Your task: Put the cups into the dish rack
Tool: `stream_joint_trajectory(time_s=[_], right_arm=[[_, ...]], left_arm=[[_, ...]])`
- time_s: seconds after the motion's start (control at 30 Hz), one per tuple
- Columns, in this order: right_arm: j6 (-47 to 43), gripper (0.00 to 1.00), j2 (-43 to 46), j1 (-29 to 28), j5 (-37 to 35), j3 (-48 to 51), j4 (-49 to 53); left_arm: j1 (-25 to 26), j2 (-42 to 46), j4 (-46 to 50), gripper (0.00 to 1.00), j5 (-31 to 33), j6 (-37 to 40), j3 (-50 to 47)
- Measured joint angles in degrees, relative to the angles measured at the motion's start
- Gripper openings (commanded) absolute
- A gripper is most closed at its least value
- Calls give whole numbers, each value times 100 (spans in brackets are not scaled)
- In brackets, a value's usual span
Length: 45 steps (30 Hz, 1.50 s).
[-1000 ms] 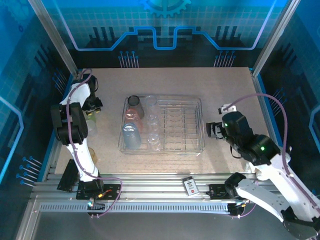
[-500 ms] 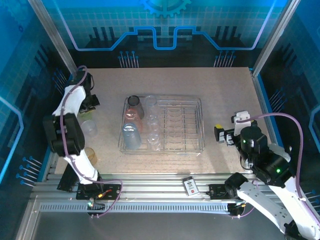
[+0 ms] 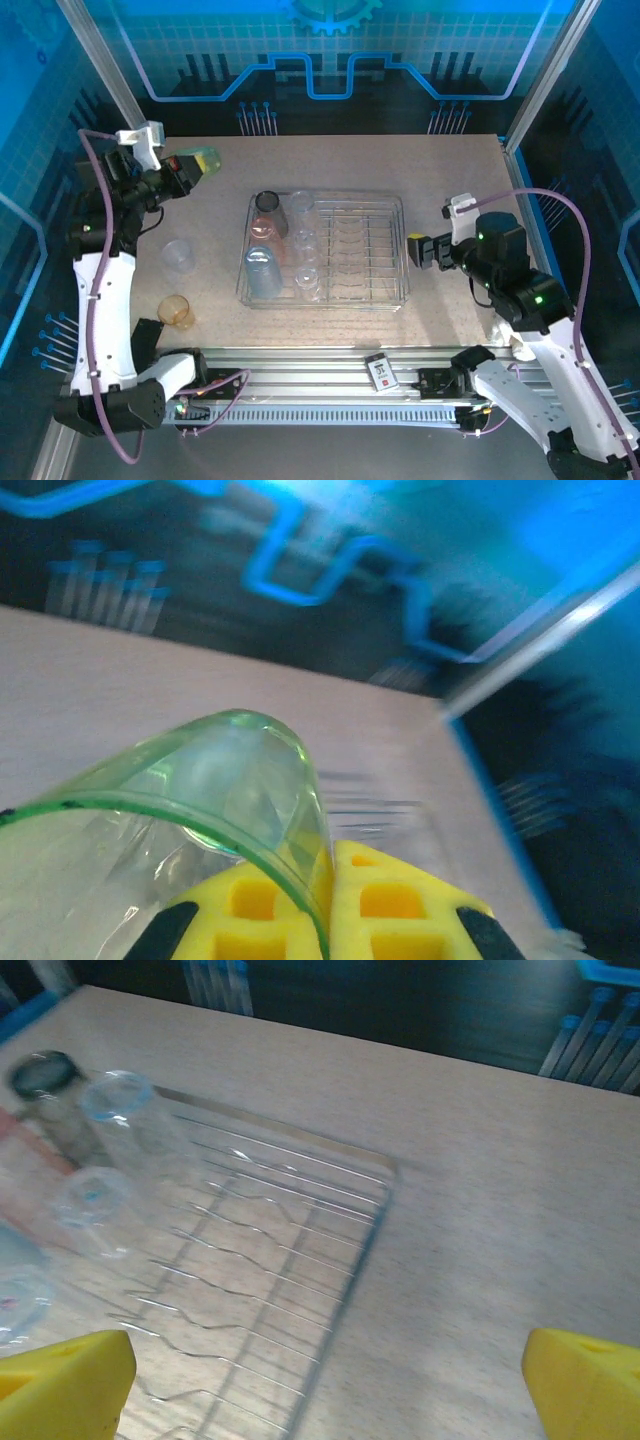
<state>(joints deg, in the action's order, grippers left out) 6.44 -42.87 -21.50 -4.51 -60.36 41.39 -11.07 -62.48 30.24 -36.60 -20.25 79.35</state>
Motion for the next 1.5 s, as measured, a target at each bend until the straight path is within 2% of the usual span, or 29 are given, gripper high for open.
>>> stream_joint_trajectory(time_s=[0.07, 0.17, 0.33, 0.4, 0.5, 0.6, 0.83, 1.23, 1.5], right_arm=[[116, 100, -127, 85, 566, -63, -129], [448, 99, -492, 201, 1436, -446, -291], [1246, 95, -1222, 334, 2999, -1071, -892], [1617, 100, -1440, 313, 3517, -1154, -1266], [2103, 99, -1744, 164, 3987, -1217, -1742], [2476, 100, -2011, -116, 4194, -1241, -2168], [3003, 100, -2503, -540, 4404, -1366, -2918], [3473, 100, -2837, -754, 4489, -1401, -4081], [3469, 99, -3027, -973, 4693, -1628, -4249]], left_arm=[[140, 76, -855, 0, -678, -603, -343], [691, 46, -1864, 0, -1360, -1357, -743], [1779, -149, -2562, 0, -1978, -1714, -785], [1993, -201, -2944, 0, -2100, -1897, -828], [2175, -236, -3810, 0, -2181, -2369, -1047], [2321, -330, -4404, 0, -2205, -2710, -1174], [2465, -428, -4883, 0, -2251, -2942, -1180], [2658, -431, -5031, 0, -2288, -3047, -1193], [2710, -516, -5031, 0, -2286, -3073, -1202]])
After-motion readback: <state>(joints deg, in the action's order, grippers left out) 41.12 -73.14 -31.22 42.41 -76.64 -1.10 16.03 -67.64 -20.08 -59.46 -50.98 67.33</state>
